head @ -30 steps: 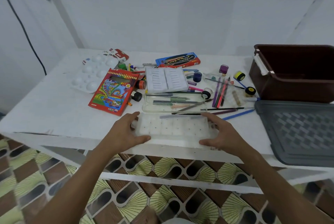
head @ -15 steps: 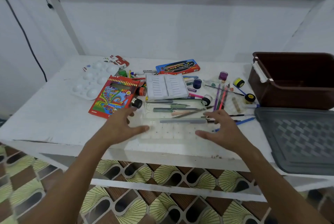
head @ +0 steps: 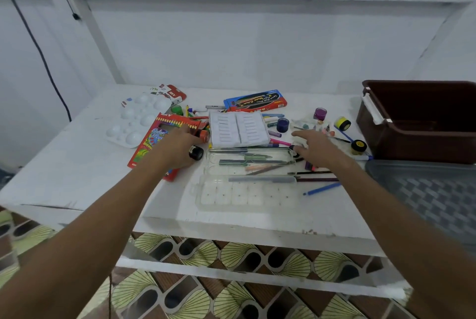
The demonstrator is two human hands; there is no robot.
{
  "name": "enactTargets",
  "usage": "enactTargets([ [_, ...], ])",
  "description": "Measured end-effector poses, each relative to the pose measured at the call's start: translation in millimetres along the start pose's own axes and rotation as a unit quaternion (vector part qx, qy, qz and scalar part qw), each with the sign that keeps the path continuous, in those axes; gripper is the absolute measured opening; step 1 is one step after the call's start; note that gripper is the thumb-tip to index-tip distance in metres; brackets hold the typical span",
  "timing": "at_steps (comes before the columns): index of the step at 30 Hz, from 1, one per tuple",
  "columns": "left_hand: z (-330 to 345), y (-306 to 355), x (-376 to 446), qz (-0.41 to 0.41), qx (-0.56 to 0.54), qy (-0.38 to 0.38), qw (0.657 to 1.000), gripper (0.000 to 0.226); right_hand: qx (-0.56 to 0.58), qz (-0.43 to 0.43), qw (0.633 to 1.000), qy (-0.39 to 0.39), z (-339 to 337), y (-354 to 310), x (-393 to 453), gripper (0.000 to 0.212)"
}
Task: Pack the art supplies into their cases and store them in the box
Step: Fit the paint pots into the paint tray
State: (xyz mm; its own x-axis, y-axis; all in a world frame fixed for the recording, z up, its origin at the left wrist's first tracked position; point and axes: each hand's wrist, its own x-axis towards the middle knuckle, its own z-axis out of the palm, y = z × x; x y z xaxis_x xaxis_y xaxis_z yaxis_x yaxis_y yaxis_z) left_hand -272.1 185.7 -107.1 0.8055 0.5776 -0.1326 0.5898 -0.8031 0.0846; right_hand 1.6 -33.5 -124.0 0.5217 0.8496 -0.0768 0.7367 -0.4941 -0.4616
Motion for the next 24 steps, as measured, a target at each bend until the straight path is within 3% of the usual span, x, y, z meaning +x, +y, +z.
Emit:
enactTargets([
  [7, 7.6, -4.7, 3.6, 0.007, -0.022, 0.023, 0.999, 0.039, -0.012, 0.009, 1.000, -0.017, -3.4, -5.8, 10.7, 0.027],
  [10, 5.5, -4.1, 1.8, -0.008, -0.101, 0.060, 0.993, 0.038, -0.006, 0.021, 1.000, 0.019, -5.6, -5.4, 11.0, 0.028],
  [15, 3.3, 4.2, -9.6, -0.050, -0.268, 0.123, 0.954, 0.029, 0.055, -0.001, 0.992, 0.114, -12.7, -13.4, 5.3, 0.029],
  [19, 11.3, 16.5, -19.5, -0.046, -0.278, 0.123, 0.951, 0.030, 0.033, -0.003, 0.996, 0.084, -5.5, -13.4, 5.1, 0.029],
  [24, 18.7, 24.4, -24.1, -0.050, -0.275, 0.111, 0.954, 0.053, 0.025, 0.028, 0.999, -0.007, -4.9, 0.8, 2.3, 0.039],
])
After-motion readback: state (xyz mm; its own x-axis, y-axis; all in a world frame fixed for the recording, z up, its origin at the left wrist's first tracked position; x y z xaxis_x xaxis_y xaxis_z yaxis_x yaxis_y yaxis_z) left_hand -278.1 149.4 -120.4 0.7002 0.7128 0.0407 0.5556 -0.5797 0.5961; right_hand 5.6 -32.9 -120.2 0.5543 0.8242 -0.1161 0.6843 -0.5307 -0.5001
